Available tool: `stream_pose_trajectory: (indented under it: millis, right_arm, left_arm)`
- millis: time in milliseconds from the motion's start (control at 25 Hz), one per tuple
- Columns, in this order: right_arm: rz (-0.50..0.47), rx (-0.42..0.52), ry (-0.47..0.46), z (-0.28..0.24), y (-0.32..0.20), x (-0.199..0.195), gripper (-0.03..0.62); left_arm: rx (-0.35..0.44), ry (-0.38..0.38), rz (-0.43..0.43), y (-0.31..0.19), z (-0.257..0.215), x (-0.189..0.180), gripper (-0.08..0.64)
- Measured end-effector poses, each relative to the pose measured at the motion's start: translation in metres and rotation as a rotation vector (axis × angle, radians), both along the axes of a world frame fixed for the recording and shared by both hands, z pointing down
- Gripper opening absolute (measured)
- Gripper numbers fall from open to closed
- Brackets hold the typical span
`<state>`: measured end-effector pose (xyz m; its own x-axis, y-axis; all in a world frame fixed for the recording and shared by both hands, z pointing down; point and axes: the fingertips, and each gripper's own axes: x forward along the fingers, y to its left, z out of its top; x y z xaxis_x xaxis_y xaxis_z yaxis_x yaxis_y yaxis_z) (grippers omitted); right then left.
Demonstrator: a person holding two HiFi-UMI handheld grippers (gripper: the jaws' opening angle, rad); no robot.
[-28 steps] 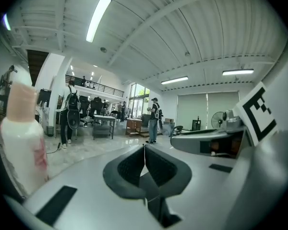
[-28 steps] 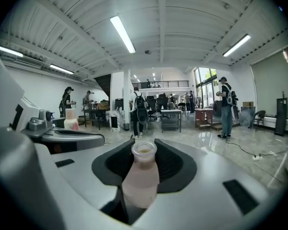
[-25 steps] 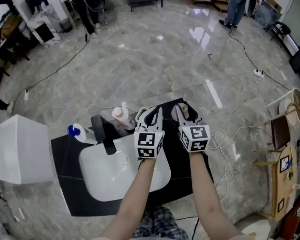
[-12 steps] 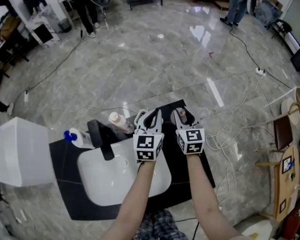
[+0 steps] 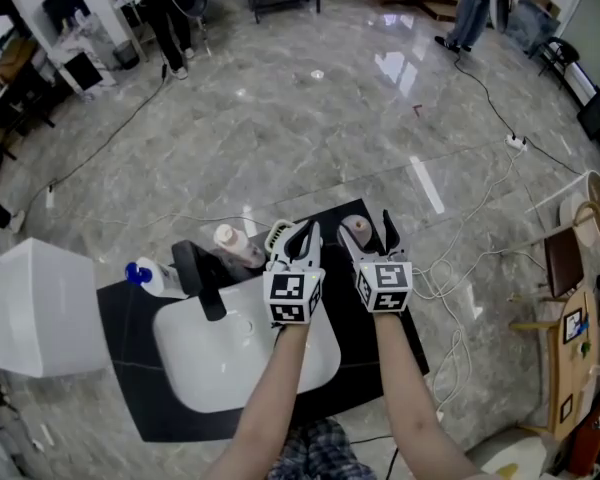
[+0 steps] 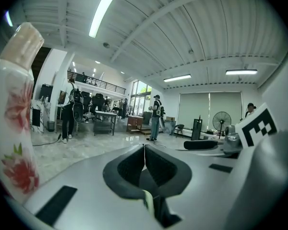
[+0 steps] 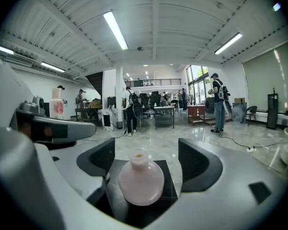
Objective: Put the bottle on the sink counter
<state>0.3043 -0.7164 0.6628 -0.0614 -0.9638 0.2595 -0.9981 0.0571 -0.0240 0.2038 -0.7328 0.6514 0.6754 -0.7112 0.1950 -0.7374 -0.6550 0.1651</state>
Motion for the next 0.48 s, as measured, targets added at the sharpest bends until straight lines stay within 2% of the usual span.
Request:
stream_pose_trajectory:
  millis: [360, 480]
  right_arm:
    - [0.013, 0.005, -0.010, -0.027, 0.025, 0.001, 0.412]
    - [0.027, 0.025, -0.019, -0.058, 0.053, 0.000, 0.324]
  left_arm:
    - [0.016, -0.006, 0.001, 0.013, -0.020, -0.005, 0.028]
    - [0.034, 0.005, 0.006, 0.033, -0.049, -0.015, 0.028]
